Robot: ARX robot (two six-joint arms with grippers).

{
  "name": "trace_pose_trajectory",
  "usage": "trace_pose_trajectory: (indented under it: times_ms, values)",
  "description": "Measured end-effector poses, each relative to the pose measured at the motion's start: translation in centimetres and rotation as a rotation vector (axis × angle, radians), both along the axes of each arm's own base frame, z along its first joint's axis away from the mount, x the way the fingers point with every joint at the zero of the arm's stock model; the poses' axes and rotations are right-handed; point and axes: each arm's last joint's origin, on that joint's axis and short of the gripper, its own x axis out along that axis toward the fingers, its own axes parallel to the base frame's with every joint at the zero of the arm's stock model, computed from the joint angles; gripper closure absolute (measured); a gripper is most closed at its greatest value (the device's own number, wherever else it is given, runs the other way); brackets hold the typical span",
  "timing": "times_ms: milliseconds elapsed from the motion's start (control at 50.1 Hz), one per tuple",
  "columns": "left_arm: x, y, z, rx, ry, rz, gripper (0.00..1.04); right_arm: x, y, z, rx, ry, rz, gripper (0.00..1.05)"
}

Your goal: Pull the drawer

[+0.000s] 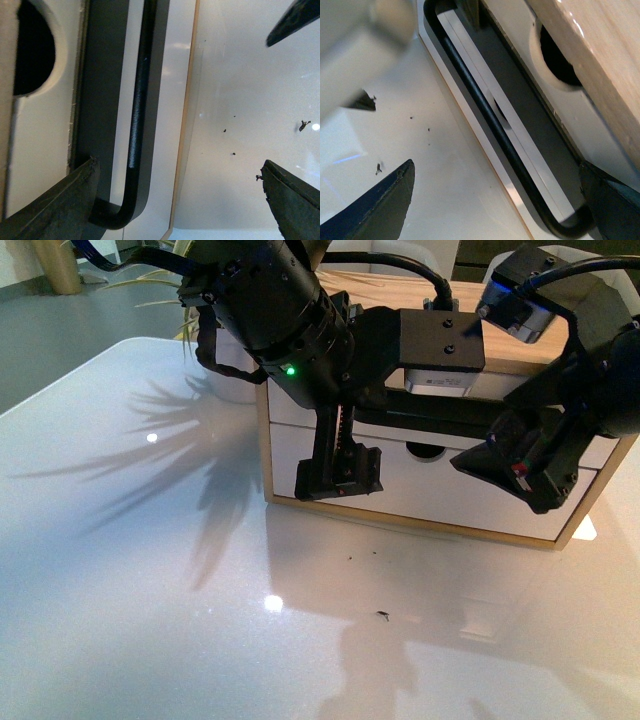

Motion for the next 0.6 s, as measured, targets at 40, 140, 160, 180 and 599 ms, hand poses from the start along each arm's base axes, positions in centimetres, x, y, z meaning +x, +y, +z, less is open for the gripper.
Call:
trace_pose_trajectory:
  times_ms: [40, 140, 160, 180, 599]
  values:
    - [0.0, -0.1, -0.2, 0.007, -0.002, -0.005, 0.07, 0.2, 0.2, 0.0, 0.004, -0.001, 0.007, 0.09]
    - [-0.2, -0.3, -0.5, 0.016, 0.011, -0.008, 0.07, 0.4, 0.7, -0.1, 0.001, 0.003, 0.031, 0.09]
    - [-0.2, -0.3, -0.6, 0.019, 0.014, -0.009, 0.07, 0.5, 0.8, 0.0, 0.0, 0.002, 0.032, 0.09]
    - [-0.2, -0.3, -0.6, 0.02, 0.016, -0.01, 0.07, 0.5, 0.8, -0.1, 0.0, 0.003, 0.034, 0.09]
    - [-0.1, 0.0, -0.9, 0.029, 0.01, -0.015, 0.07, 1.3, 1.3, -1.0, -0.018, 0.041, 0.057, 0.09]
